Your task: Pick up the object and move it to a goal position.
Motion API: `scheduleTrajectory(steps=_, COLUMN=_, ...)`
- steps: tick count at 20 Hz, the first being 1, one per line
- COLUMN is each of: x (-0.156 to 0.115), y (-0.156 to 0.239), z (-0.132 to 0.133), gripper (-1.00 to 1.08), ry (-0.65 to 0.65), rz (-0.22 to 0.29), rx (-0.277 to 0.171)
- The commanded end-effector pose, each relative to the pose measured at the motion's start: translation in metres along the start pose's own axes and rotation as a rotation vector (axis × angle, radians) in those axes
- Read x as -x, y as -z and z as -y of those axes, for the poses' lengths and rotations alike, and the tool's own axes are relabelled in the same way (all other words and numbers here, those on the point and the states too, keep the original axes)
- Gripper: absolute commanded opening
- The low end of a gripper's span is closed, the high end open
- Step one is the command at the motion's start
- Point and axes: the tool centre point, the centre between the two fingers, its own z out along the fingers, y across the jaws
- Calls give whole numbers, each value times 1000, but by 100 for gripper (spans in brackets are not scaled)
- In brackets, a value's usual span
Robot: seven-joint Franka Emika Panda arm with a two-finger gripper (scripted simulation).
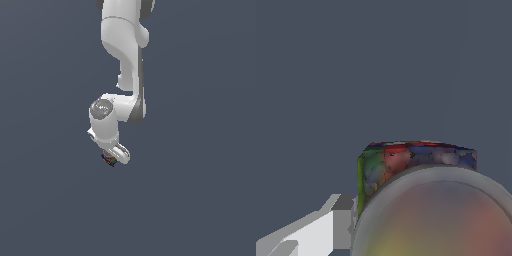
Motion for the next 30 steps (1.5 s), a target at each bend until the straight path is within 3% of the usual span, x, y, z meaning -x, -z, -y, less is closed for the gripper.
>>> scheduleTrajectory(steps=1, x=1, y=0, z=1, gripper=-100, ry=1, rz=0, rx=0)
scheduleTrajectory(steps=11, x=43, y=9, z=38, gripper=-100, ry=1, rz=0, rx=0)
scheduleTrajectory(steps=24, x=157, y=34, z=143, gripper=-100, ry=0, rz=-1, rx=0)
scheduleTrajectory(steps=30, x=195, y=43, z=181, gripper=-100, ry=0, rz=-1, rx=0)
